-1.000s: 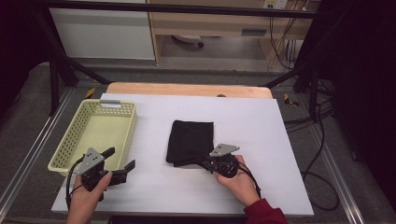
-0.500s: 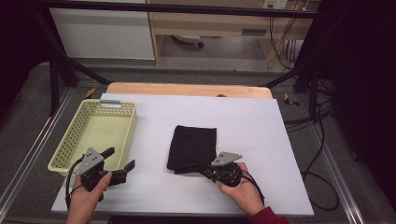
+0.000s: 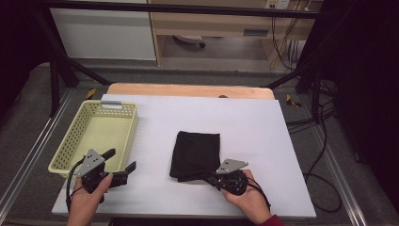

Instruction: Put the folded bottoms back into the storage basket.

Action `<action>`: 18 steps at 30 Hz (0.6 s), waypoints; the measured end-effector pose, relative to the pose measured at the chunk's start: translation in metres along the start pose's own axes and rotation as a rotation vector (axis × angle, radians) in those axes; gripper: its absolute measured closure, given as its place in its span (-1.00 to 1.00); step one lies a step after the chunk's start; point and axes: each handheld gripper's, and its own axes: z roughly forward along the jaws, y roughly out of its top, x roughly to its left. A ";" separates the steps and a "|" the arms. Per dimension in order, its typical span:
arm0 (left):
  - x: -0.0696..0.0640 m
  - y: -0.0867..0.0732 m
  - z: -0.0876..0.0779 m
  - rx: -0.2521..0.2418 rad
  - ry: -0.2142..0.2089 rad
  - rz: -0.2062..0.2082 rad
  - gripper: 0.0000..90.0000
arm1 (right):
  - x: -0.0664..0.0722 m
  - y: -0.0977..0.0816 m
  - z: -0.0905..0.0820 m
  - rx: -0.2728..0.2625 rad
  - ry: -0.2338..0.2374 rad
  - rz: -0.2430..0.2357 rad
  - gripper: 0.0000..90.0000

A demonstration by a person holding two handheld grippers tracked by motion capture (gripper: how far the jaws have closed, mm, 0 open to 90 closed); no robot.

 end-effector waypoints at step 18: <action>-0.001 0.000 0.000 0.001 -0.001 0.001 -0.84 | 0.009 -0.010 -0.012 0.012 0.010 -0.003 0.72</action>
